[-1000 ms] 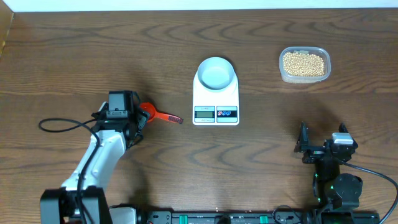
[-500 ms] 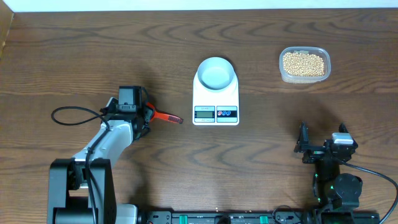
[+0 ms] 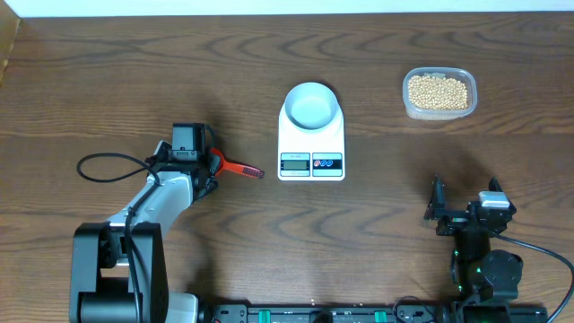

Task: Scoop item into bowl and weigh 50g on scale
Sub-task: 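Lower the left gripper and close it on the red scoop's rim, then lift the red scoop with the left gripper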

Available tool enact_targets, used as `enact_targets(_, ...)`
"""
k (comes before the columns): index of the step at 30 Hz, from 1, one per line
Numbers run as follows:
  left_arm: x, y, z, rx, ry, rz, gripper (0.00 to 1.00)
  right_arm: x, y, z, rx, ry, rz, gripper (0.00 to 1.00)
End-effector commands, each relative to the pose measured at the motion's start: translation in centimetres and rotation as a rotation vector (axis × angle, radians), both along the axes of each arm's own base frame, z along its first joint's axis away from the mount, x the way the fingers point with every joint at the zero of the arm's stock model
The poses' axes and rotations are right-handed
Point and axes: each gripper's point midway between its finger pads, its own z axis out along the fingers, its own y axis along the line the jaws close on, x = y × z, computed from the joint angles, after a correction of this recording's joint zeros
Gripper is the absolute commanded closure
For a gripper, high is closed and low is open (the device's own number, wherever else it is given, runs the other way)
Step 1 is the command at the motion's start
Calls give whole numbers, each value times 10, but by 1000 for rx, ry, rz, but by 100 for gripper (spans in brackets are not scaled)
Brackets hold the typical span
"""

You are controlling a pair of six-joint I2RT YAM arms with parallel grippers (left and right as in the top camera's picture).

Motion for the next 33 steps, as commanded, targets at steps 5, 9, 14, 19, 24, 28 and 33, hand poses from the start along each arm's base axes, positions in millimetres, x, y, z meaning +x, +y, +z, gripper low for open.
enact_targets(5,-7,-1,-7,-5,34,3,92,0,0,0,-15,-1,-1,1)
enact_targets(9,-7,-1,-7,-4,34,-1,92,0,0,0,-15,-1,-1,1)
enact_targets(14,-6,0,-7,30,40,-78,93,0,0,0,-15,-1,-1,1)
enact_targets(19,-1,0,7,39,-5,-87,93,0,0,0,-15,-1,-1,1)
enact_targets(24,9,2,43,70,-113,-108,93,0,0,0,-15,-1,-1,1)
enact_targets(28,14,2,80,94,-219,-139,93,0,0,0,-15,-1,-1,1)
enact_targets(33,6,1,104,91,-267,-140,93,0,0,0,-15,-1,-1,1)
